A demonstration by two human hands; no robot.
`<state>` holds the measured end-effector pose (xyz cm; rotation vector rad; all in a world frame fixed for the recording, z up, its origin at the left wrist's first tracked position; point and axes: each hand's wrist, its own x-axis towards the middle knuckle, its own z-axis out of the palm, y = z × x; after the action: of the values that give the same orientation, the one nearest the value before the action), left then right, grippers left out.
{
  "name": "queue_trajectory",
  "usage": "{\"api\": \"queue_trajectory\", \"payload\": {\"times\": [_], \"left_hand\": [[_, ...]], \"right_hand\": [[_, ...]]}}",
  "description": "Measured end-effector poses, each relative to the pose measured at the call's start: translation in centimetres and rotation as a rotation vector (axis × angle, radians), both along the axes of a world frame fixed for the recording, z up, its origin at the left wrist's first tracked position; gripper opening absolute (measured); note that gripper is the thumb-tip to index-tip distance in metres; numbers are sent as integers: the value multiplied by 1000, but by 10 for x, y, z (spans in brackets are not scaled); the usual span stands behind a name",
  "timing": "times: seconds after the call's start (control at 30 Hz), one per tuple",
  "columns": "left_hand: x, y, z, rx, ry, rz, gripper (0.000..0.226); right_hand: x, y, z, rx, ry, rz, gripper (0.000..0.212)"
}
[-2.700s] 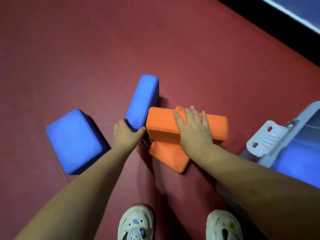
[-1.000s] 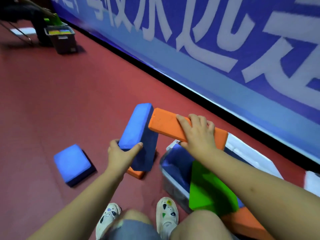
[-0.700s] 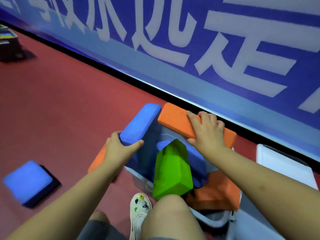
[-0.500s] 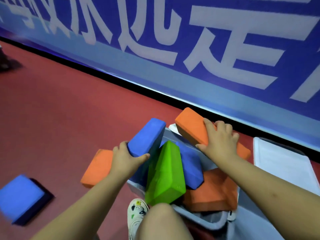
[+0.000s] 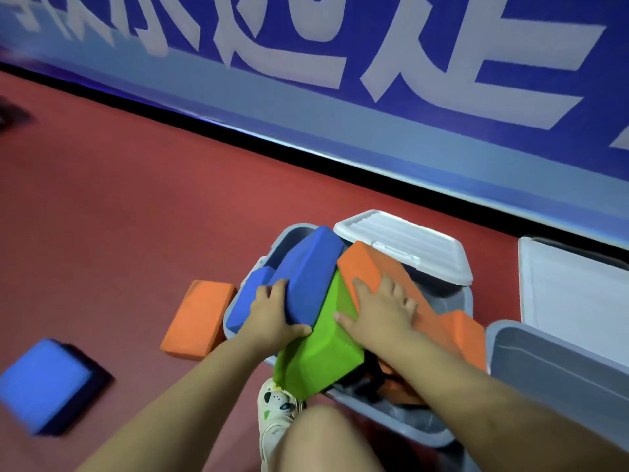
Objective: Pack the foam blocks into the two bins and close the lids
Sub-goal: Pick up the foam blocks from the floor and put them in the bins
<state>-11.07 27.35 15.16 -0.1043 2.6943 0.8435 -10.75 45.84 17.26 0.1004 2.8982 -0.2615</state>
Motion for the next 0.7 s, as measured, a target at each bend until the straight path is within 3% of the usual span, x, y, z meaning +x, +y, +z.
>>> {"api": "queue_trajectory", "payload": {"times": [0.13,0.23,0.33,0.43,0.7], "left_hand": [[-9,-19,7,88,-114,-73,91],[-4,-31,18,224,-119,9,73],[7,-40,32,336,-51,120,63],[19,-57,53,406,18,167,63],[62,-156,74,447,85,358,64]], "right_hand": [[-4,6,2,-3,-146,45,81],[-6,6,13,-14,-200,40,88],[-6,-6,30,-143,-114,-6,86],[-3,-32,50,-169,26,98,81],[6,-141,71,-373,-56,207,87]]}}
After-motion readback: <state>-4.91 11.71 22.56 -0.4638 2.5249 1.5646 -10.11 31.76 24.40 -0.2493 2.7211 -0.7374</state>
